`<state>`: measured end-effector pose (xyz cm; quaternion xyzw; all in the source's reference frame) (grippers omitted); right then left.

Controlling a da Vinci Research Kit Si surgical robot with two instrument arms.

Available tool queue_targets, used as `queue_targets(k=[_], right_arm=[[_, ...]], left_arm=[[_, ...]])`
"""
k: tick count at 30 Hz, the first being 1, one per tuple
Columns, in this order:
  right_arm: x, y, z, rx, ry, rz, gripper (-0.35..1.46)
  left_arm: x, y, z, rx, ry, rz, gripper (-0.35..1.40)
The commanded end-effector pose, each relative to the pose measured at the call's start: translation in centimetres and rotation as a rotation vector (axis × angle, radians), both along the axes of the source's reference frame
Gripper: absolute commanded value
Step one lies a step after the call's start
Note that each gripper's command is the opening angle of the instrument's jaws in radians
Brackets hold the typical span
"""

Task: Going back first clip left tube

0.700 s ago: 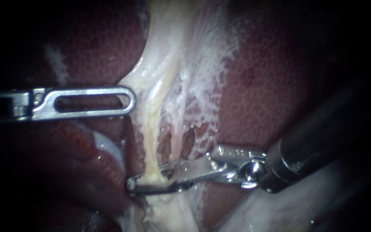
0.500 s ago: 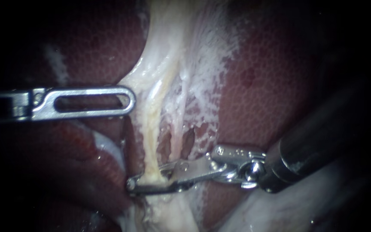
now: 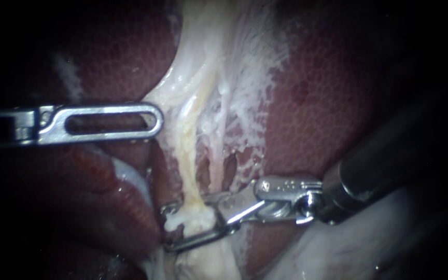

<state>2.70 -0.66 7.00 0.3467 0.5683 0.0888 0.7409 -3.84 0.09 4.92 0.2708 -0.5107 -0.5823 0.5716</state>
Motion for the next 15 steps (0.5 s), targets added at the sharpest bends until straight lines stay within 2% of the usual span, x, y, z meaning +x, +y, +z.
queue_targets(k=[1, 3, 15], right_arm=[[0.0, 0.0, 0.0, -0.009, -0.002, 0.015, 0.58], [0.0, 0.03, -0.01, -0.029, -0.001, 0.029, 0.59], [-0.34, 0.23, -0.18, -0.026, -0.005, 0.049, 0.6]], left_arm=[[0.0, 0.0, 0.0, 0.0, 0.0, 0.0, -0.35], [0.0, 0.0, 0.0, 0.0, 0.0, 0.0, -0.35], [0.0, -0.01, 0.0, 0.0, 0.0, 0.0, -0.35]])
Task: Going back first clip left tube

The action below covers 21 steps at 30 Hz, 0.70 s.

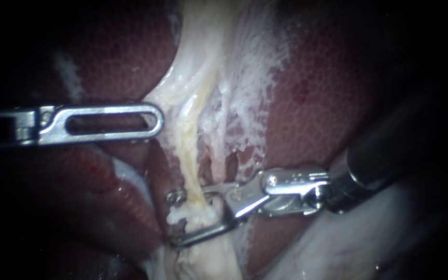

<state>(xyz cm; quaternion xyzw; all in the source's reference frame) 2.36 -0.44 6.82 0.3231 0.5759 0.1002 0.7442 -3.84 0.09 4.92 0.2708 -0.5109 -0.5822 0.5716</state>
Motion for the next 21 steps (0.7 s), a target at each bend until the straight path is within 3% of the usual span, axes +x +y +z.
queue_targets(k=[1, 12, 21], right_arm=[[-0.05, 0.03, -0.02, 0.001, -0.001, 0.003, 0.6], [-0.5, 0.2, -0.19, 0.007, -0.01, 0.02, 0.6], [-0.94, 0.48, -0.44, -0.061, 0.003, 0.034, 0.6]], left_arm=[[0.0, 0.0, 0.01, 0.0, 0.0, 0.0, -0.35], [0.0, 0.0, 0.03, -0.001, 0.0, 0.001, -0.35], [0.01, 0.0, 0.05, -0.002, 0.0, 0.001, -0.35]])
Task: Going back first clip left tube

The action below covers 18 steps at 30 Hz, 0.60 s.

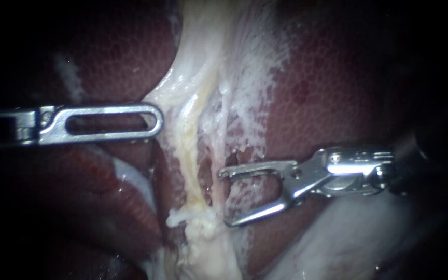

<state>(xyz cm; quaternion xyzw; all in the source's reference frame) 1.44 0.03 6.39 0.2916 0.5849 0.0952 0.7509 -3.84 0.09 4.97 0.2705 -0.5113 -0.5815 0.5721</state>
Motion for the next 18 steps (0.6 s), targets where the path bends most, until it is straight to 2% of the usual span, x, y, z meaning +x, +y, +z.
queue_targets(k=[1, 4, 7, 18], right_arm=[[-0.06, 0.04, -0.03, -0.006, 0.0, 0.002, 0.6], [-0.22, 0.11, -0.11, -0.02, 0.002, 0.005, 0.6], [-0.38, 0.15, -0.21, -0.028, -0.013, 0.026, 0.6], [-0.69, 0.42, -0.56, -0.066, 0.0, 0.049, 0.6]], left_arm=[[0.0, 0.0, 0.0, 0.0, 0.0, 0.0, -0.35], [0.0, 0.0, 0.01, 0.0, 0.0, 0.0, -0.35], [0.0, 0.0, 0.02, 0.0, 0.0, 0.0, -0.35], [0.0, -0.01, 0.03, -0.001, 0.0, 0.0, -0.35]])
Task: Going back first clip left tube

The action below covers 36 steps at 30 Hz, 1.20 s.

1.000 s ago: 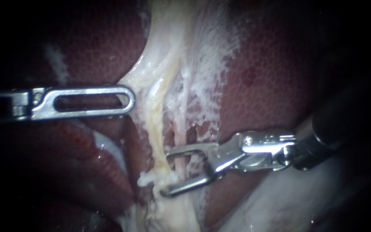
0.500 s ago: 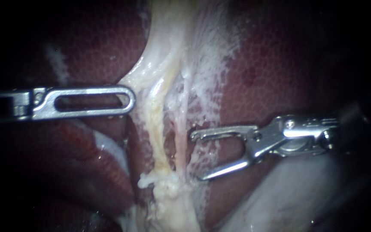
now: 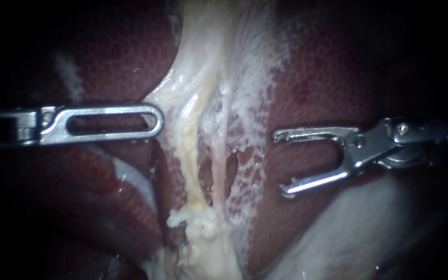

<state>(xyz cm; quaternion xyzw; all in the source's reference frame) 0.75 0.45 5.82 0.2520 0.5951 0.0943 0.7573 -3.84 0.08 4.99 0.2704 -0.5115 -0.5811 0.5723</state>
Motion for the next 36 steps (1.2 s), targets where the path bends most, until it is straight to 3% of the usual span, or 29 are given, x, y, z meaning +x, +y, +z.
queue_targets(k=[1, 12, 19, 30, 36], right_arm=[[-0.01, 0.01, -0.01, 0.002, 0.0, 0.002, 0.6], [-0.03, 0.0, -0.06, -0.003, 0.002, 0.0, 0.6], [-0.02, 0.0, -0.06, -0.003, 0.002, 0.001, 0.6], [-0.02, -0.01, -0.06, -0.003, 0.002, 0.001, 0.6], [-0.01, -0.01, -0.07, -0.003, 0.002, 0.001, 0.6]], left_arm=[[0.0, 0.0, 0.0, 0.0, 0.0, 0.0, -0.35], [0.01, 0.01, 0.04, -0.001, 0.0, 0.0, -0.35], [-0.01, -0.01, 0.2, -0.007, 0.001, 0.0, -0.35], [-0.25, -0.19, 0.52, -0.03, -0.015, 0.026, -0.35], [-0.3, -0.23, 0.64, -0.029, -0.019, 0.034, -0.35]])
